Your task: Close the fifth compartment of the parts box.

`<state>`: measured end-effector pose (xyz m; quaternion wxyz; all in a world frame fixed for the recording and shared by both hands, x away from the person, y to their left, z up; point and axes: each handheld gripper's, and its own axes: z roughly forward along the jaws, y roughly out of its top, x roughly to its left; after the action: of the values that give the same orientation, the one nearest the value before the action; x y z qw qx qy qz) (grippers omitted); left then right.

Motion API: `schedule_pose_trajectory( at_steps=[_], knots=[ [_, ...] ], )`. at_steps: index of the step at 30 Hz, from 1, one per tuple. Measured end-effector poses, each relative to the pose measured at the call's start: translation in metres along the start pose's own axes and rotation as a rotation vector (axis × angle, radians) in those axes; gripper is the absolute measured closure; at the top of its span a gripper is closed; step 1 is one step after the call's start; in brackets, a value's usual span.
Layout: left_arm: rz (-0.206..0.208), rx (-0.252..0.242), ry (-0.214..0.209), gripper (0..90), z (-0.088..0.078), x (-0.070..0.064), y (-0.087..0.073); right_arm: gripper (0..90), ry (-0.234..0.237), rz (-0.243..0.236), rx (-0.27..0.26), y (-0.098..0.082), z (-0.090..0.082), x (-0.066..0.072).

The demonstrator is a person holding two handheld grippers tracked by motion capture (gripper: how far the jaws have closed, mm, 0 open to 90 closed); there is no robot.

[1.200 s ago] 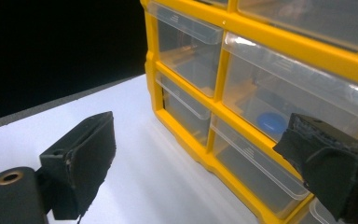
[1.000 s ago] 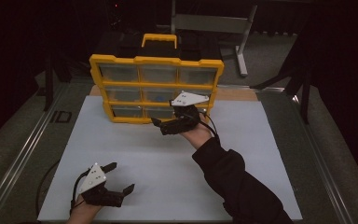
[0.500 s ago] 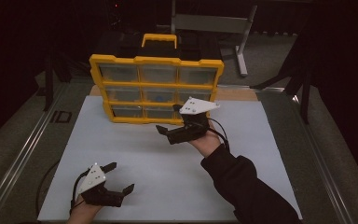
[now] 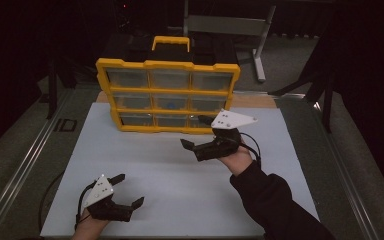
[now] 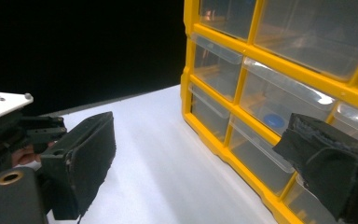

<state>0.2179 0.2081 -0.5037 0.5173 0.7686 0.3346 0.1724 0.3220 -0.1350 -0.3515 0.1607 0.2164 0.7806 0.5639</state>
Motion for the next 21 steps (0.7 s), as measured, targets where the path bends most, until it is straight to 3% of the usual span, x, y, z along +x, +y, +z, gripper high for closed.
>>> schedule_pose_trajectory(
  at_steps=[10,21],
  knots=[
    [0.003,-0.001,-0.003,0.0,0.0,0.0,0.0,9.5,-0.033,-0.006,-0.015,-0.01,-0.028,0.001],
    [0.003,-0.002,-0.003,0.0,0.0,0.0,0.0,9.4,-0.067,0.006,-0.034,-0.037,-0.054,-0.002]
  ],
)
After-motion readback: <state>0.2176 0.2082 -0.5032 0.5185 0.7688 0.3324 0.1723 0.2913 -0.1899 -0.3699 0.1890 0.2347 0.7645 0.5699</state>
